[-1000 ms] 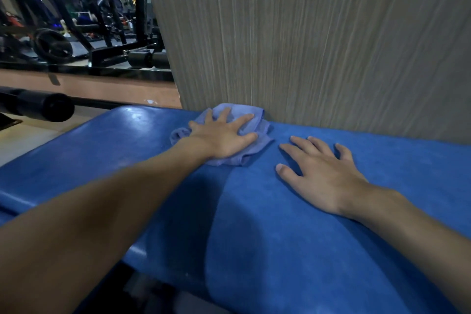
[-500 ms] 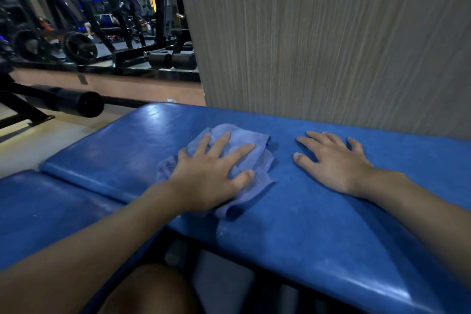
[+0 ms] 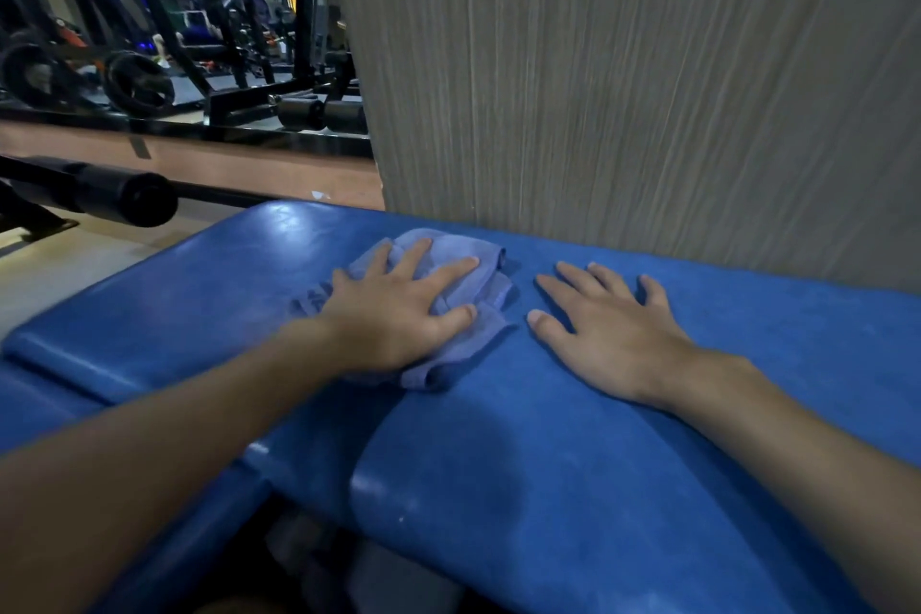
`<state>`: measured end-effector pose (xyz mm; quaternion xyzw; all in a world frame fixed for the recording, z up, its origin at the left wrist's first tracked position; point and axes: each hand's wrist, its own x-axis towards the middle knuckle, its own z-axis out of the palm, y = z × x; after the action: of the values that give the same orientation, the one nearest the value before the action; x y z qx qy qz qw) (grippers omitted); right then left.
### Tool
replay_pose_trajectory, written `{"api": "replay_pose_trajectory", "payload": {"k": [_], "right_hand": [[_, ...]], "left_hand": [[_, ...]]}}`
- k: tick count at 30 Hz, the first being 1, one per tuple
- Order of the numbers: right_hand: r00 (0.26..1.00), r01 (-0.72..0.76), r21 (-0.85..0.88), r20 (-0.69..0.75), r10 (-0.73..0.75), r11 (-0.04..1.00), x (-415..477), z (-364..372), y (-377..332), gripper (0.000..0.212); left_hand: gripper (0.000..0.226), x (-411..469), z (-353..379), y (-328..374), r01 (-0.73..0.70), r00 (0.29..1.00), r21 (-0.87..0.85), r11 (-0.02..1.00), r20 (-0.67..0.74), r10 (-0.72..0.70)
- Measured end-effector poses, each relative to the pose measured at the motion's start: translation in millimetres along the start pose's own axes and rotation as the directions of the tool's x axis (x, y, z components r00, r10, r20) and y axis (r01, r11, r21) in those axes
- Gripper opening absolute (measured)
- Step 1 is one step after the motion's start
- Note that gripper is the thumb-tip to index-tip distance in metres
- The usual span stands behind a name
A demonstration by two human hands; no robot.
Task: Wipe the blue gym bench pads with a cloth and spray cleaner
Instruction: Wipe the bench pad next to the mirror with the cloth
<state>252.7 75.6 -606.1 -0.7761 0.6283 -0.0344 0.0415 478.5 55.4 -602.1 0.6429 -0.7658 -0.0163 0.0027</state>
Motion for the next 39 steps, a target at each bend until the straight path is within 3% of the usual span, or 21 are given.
{"api": "replay_pose_trajectory", "payload": {"k": [5, 9, 13, 17, 24, 27, 32, 35, 39], "right_hand": [[0.999, 0.016, -0.001, -0.029, -0.016, 1.000, 3, 4, 2, 0.063], [0.999, 0.021, 0.012, -0.036, -0.020, 1.000, 2, 3, 3, 0.062], [1.000, 0.015, 0.022, -0.025, -0.015, 1.000, 2, 2, 3, 0.062], [1.000, 0.014, 0.037, -0.013, -0.013, 0.999, 0, 0, 3, 0.062], [1.000, 0.008, 0.038, 0.029, -0.009, 0.999, -2, -5, 1, 0.062], [0.995, -0.023, 0.036, 0.094, 0.020, 0.999, 3, -14, 0, 0.061], [0.999, 0.019, -0.009, -0.030, -0.019, 1.000, 20, -14, -8, 0.065], [0.999, 0.026, -0.017, 0.039, -0.025, 1.000, 29, 0, -17, 0.074], [1.000, 0.024, -0.034, 0.020, -0.024, 0.999, 30, 5, -16, 0.075]], "left_hand": [[0.057, 78, -6, 4, 0.036, 0.999, -0.019, 0.999, -0.001, -0.036], [0.056, 90, -5, 4, 0.023, 1.000, -0.018, 1.000, -0.018, -0.023], [0.059, 50, -1, 0, -0.006, 0.999, -0.015, 1.000, -0.050, 0.005], [0.085, -13, -1, -7, -0.029, 0.999, 0.010, 1.000, -0.040, 0.029], [0.077, -91, 5, -29, -0.010, 0.998, 0.056, 0.998, -0.063, 0.013], [0.082, -75, 1, -24, 0.030, 0.999, 0.036, 0.999, -0.014, -0.029], [0.066, -19, 0, -20, 0.037, 0.999, 0.019, 0.999, 0.023, -0.037], [0.060, 23, -1, -16, 0.037, 0.999, 0.009, 0.999, -0.003, -0.037], [0.059, 81, -7, -10, 0.049, 0.999, -0.018, 0.999, 0.005, -0.049]]}}
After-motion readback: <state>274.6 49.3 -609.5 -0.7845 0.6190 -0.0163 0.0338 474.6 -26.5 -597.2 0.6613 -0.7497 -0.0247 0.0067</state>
